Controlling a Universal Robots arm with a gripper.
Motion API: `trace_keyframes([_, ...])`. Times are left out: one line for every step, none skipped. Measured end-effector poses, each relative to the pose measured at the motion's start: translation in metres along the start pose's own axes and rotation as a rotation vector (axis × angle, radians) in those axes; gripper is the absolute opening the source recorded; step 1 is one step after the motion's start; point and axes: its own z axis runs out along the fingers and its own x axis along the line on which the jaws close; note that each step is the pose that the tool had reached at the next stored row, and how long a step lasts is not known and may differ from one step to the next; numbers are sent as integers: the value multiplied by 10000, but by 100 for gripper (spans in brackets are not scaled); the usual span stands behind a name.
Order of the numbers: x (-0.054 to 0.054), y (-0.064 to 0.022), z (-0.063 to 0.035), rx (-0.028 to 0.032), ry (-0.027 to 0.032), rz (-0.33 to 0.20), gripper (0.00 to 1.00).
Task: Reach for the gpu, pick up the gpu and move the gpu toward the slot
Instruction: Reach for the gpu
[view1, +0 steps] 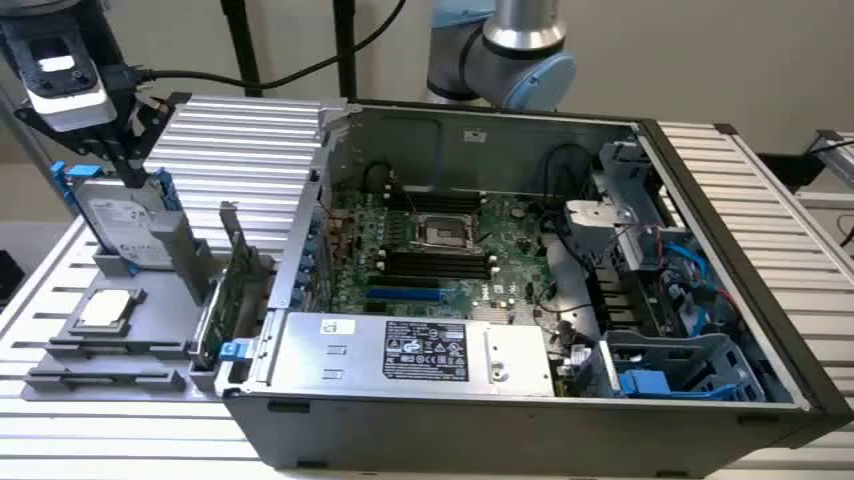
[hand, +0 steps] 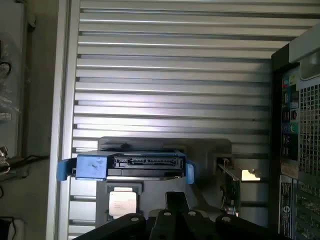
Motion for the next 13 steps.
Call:
trace_keyframes([0,0,0,0,0,0,11])
trace_keyframes([0,0,0,0,0,0,11])
trace_keyframes([0,0,0,0,0,0,11])
trace_keyframes([0,0,0,0,0,0,11])
trace_keyframes([0,0,0,0,0,0,11])
trace_keyframes([0,0,0,0,0,0,11])
trace_keyframes([0,0,0,0,0,0,11])
trace_keyframes([0,0,0,0,0,0,11])
trace_keyframes([0,0,0,0,0,0,11])
trace_keyframes([0,0,0,0,0,0,11])
trace_keyframes([0,0,0,0,0,0,11])
trace_keyframes([0,0,0,0,0,0,11])
trace_keyframes([0,0,0,0,1,0,11])
